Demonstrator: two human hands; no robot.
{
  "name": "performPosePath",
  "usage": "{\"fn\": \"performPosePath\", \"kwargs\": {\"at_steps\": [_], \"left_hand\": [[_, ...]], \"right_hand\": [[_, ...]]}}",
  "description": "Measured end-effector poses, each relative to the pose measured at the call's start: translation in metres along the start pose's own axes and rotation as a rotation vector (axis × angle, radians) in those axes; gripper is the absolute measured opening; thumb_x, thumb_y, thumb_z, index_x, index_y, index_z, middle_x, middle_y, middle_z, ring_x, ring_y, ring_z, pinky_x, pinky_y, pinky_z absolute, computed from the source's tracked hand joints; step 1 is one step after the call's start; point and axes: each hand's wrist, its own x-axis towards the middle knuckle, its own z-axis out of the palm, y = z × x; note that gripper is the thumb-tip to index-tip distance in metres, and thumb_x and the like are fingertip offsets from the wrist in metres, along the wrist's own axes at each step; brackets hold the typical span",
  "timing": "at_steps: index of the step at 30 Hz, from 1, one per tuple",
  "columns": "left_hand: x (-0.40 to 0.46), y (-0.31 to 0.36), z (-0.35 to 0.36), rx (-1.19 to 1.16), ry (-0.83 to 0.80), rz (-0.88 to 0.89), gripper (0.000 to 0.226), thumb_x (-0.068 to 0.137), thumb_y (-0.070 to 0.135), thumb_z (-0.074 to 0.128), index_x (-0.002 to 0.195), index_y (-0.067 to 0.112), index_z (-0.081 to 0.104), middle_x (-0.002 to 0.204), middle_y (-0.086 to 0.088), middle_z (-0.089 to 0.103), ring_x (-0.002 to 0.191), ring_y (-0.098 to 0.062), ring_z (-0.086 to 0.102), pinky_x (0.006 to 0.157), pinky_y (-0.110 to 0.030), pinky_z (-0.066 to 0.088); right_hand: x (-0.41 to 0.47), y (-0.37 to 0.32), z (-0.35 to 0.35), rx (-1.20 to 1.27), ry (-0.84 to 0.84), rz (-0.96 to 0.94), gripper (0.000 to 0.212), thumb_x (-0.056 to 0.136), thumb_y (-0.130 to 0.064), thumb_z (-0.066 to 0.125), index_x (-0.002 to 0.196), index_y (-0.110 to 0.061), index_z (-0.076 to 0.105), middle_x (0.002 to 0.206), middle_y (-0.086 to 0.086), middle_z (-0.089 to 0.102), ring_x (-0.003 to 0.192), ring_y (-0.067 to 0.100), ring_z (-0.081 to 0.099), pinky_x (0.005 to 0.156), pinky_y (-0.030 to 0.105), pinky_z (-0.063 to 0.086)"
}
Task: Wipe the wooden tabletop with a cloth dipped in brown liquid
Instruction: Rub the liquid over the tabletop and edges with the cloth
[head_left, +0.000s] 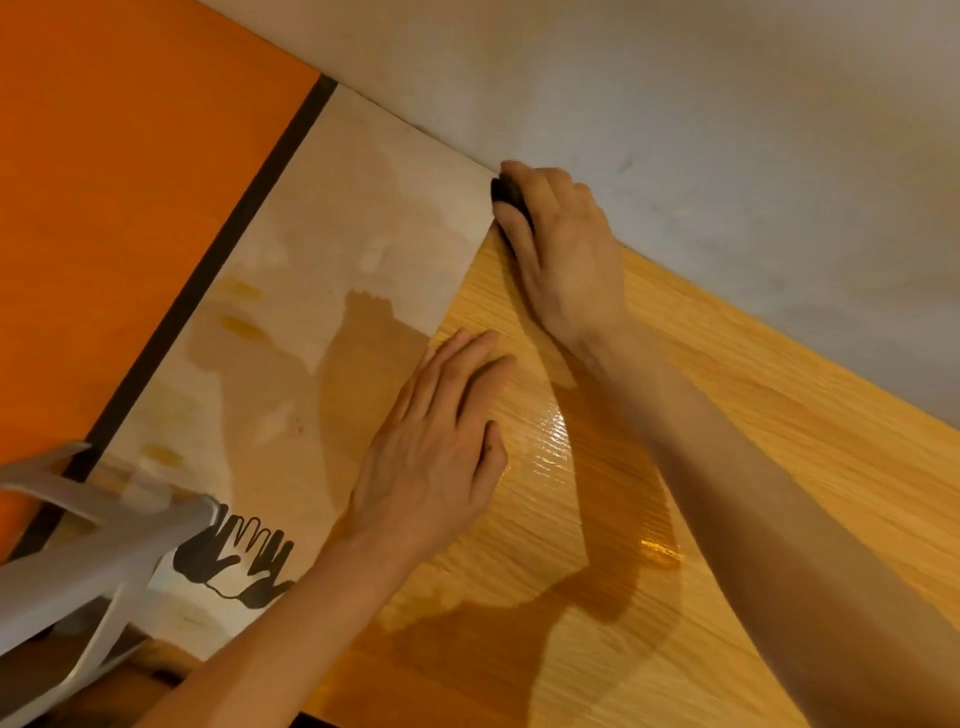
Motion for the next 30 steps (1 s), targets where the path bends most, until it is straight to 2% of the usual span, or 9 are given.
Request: {"fn": "performPosePath", "kwargs": {"at_steps": [2,3,5,7,11,14,21,26,30], "left_hand": [[0.000,-0.001,0.001,-0.006,0.003,0.006,0.051,0.100,0.021,0.043,0.150,0.010,0.044,0.162,-0.008,0.034,0.154,-0.023,0.024,0.124,-0.045,0.026],[0.000,-0.001,0.001,-0.009,0.009,0.008,0.051,0.100,0.021,0.043,0.150,0.010,0.044,0.161,-0.008,0.035,0.154,-0.023,0.025,0.124,-0.045,0.025],[0.000,-0.002,0.001,-0.014,0.023,0.014,0.051,0.099,0.021,0.044,0.149,0.009,0.046,0.160,-0.009,0.037,0.153,-0.024,0.027,0.124,-0.044,0.026],[0.001,-0.002,0.001,-0.010,0.035,0.020,0.051,0.099,0.021,0.044,0.149,0.009,0.046,0.159,-0.010,0.038,0.152,-0.025,0.028,0.125,-0.041,0.023],[-0.003,-0.004,-0.003,-0.038,0.029,0.049,0.051,0.099,0.019,0.047,0.149,0.008,0.045,0.161,-0.011,0.036,0.153,-0.025,0.028,0.126,-0.041,0.021],[-0.026,-0.008,-0.007,-0.108,0.030,-0.001,0.051,0.100,0.018,0.049,0.150,0.012,0.043,0.163,-0.008,0.031,0.153,-0.023,0.025,0.125,-0.041,0.023],[-0.070,-0.006,-0.002,-0.091,0.092,-0.137,0.052,0.101,0.022,0.050,0.150,0.008,0.044,0.162,-0.007,0.033,0.150,-0.022,0.033,0.113,-0.043,0.043],[-0.067,-0.006,0.000,-0.025,0.068,-0.156,0.051,0.102,0.027,0.044,0.151,0.012,0.044,0.163,-0.006,0.032,0.153,-0.020,0.027,0.115,-0.040,0.041],[-0.065,-0.005,0.001,0.006,0.085,-0.153,0.050,0.103,0.028,0.039,0.150,0.012,0.045,0.162,-0.008,0.034,0.152,-0.022,0.029,0.115,-0.041,0.042]], "right_hand": [[-0.042,0.000,-0.011,0.006,-0.038,-0.033,0.044,0.104,-0.031,0.038,0.144,-0.012,0.043,0.149,0.007,0.044,0.141,0.026,0.034,0.119,0.040,0.022],[-0.065,-0.003,-0.015,0.000,-0.076,-0.052,0.045,0.105,-0.030,0.039,0.146,-0.014,0.040,0.154,0.005,0.037,0.147,0.023,0.024,0.122,0.042,0.015],[-0.093,-0.005,-0.022,-0.010,-0.146,-0.097,0.046,0.105,-0.029,0.040,0.148,-0.015,0.037,0.158,0.002,0.030,0.150,0.019,0.015,0.123,0.043,0.011],[-0.081,0.001,-0.025,-0.017,-0.163,-0.104,0.047,0.105,-0.032,0.037,0.149,-0.015,0.035,0.158,0.002,0.028,0.150,0.019,0.014,0.123,0.044,0.012],[-0.023,0.009,-0.017,-0.016,-0.091,0.076,0.049,0.105,-0.035,0.032,0.151,-0.016,0.032,0.159,0.004,0.026,0.150,0.023,0.014,0.122,0.042,0.008],[-0.018,0.011,-0.011,-0.041,-0.062,0.086,0.049,0.106,-0.036,0.032,0.150,-0.014,0.032,0.159,0.004,0.026,0.149,0.024,0.015,0.120,0.039,0.006],[-0.029,0.000,-0.013,-0.019,-0.076,0.096,0.050,0.106,-0.036,0.030,0.152,-0.017,0.029,0.161,0.003,0.021,0.150,0.022,0.009,0.123,0.043,0.006],[-0.119,-0.035,-0.019,-0.011,-0.273,-0.186,0.049,0.105,-0.029,0.036,0.152,-0.016,0.028,0.161,0.000,0.020,0.151,0.017,0.006,0.123,0.047,0.009],[-0.087,-0.011,-0.024,-0.064,-0.318,-0.364,0.048,0.105,-0.030,0.036,0.150,-0.015,0.033,0.159,0.002,0.026,0.150,0.019,0.013,0.122,0.048,0.014]]}}
